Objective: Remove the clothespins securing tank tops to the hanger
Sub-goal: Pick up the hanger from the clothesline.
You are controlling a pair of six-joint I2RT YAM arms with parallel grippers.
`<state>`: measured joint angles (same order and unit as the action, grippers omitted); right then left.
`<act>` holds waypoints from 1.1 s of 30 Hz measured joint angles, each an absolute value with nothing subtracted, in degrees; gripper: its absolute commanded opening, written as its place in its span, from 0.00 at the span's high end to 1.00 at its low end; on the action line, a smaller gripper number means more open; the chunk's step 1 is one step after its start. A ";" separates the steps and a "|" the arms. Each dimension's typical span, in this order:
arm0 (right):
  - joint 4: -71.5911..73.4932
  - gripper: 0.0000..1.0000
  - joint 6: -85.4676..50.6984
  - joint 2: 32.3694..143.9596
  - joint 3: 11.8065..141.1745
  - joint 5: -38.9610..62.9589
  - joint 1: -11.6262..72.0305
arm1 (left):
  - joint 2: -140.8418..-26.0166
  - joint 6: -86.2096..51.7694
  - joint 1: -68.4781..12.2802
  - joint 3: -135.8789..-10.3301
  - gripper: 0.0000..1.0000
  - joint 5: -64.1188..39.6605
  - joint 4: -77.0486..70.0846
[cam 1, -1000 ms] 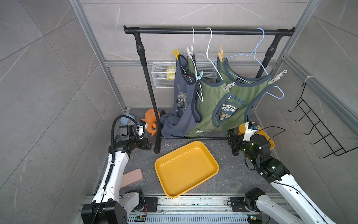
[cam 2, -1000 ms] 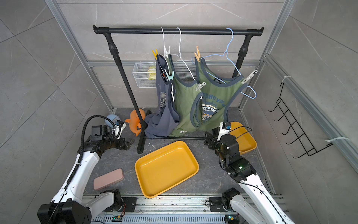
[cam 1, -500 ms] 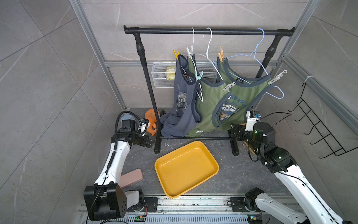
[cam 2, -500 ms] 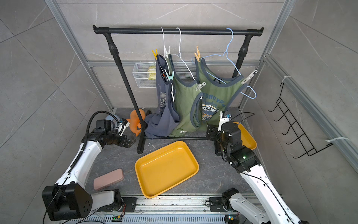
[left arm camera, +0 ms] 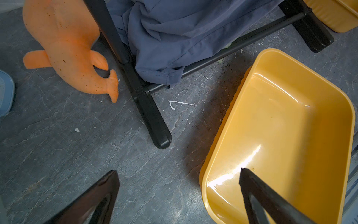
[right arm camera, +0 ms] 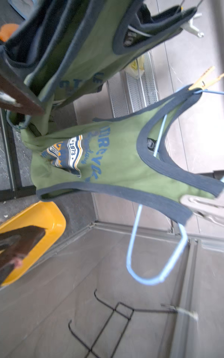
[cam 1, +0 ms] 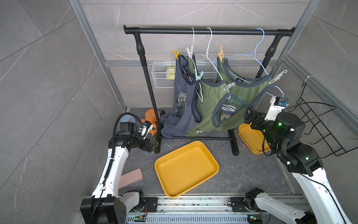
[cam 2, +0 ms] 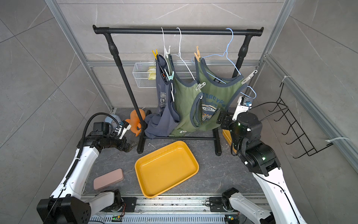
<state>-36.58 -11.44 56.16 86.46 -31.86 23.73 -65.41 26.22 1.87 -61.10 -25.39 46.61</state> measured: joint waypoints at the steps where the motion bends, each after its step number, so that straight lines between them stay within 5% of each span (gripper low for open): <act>1: -36.75 0.07 -10.92 56.75 87.72 -33.52 23.73 | -64.95 26.35 1.87 -61.08 0.00 -25.43 46.76; 14: -43.18 0.02 -5.89 71.90 111.74 -46.65 15.18 | -63.46 27.55 1.50 -61.10 0.00 -29.06 47.99; 33: -49.95 0.05 -9.02 77.19 113.01 -22.90 2.70 | -62.04 28.77 1.48 -58.96 0.00 -29.58 47.62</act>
<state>-49.95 -9.02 77.19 113.01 -22.90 2.70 -62.04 28.77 1.48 -58.96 -29.58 47.62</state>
